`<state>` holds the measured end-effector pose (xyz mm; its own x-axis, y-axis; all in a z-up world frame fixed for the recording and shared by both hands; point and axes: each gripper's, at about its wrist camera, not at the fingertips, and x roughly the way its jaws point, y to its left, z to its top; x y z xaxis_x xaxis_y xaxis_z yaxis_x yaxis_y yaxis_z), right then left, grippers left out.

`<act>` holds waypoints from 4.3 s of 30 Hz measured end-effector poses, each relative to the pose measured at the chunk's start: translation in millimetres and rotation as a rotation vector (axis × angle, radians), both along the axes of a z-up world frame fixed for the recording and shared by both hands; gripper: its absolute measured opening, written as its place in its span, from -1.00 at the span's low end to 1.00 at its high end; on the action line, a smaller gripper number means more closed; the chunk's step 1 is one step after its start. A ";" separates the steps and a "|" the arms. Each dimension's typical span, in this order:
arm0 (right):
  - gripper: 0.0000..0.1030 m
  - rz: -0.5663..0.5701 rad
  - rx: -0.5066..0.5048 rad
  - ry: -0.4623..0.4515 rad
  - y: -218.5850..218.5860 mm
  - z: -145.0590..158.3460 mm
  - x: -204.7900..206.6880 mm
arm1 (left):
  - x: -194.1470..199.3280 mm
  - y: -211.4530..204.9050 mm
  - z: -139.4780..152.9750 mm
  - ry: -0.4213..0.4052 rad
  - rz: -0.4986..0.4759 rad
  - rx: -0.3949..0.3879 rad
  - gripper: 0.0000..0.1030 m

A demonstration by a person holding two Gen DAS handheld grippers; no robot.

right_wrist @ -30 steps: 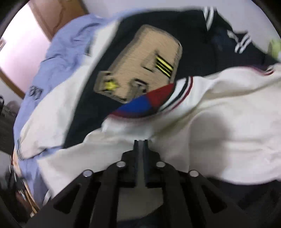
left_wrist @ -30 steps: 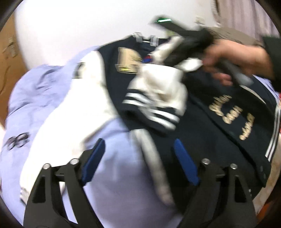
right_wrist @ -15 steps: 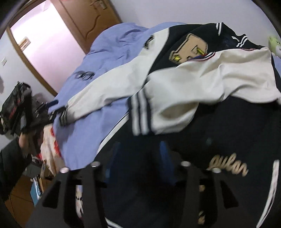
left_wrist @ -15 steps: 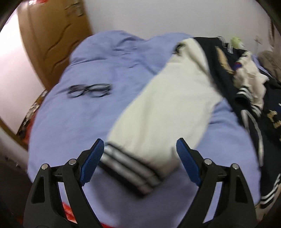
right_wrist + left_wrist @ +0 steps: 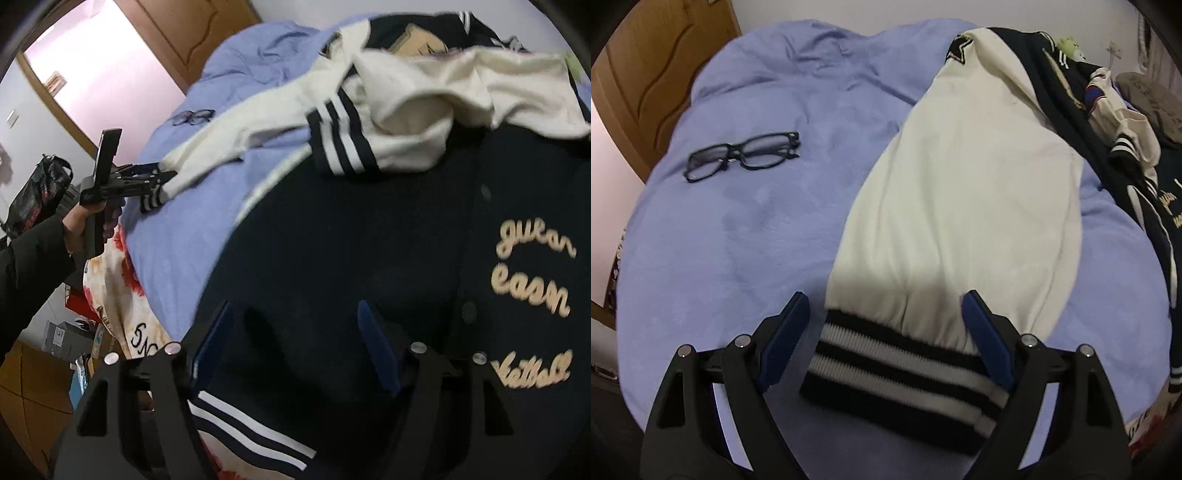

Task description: Fold large clothes

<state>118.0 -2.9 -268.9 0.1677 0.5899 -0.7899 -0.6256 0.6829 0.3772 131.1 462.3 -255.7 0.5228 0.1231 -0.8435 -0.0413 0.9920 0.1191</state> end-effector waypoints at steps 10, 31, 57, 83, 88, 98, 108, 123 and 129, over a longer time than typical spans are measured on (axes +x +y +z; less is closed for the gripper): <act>0.42 -0.012 0.039 0.010 -6.6 4.7 -4.5 | 6.4 -32.8 -3.7 0.008 -0.066 -0.101 -0.59; 0.29 -0.172 0.086 -0.064 -116.2 27.6 13.9 | 66.8 -184.0 235.0 -0.320 -0.193 -0.355 -0.74; -0.46 -0.183 0.019 0.118 -129.4 -38.0 22.9 | 301.0 -596.0 120.3 -0.004 -0.554 -0.240 -0.74; -0.35 -0.141 0.168 0.182 -166.9 -24.8 29.6 | 253.0 -596.9 114.9 0.152 -0.488 -0.137 0.74; 0.07 -0.235 0.278 0.177 -212.7 4.3 40.8 | 194.0 -549.0 136.8 0.104 -0.436 -0.149 0.76; 0.20 -0.292 0.234 -0.006 -257.9 75.2 127.7 | 69.3 -465.9 96.6 0.017 -0.283 -0.162 0.76; -0.58 -0.342 -0.062 -0.014 -257.9 33.8 276.9 | 33.7 -435.5 33.6 -0.040 -0.159 -0.173 0.76; -1.00 -0.518 -0.132 0.135 -282.1 -47.9 360.7 | 37.3 -420.1 21.5 -0.031 -0.173 -0.140 0.76; -0.67 -0.366 -0.194 -0.012 -246.8 7.7 315.6 | 34.5 -410.4 20.2 -0.026 -0.105 -0.055 0.76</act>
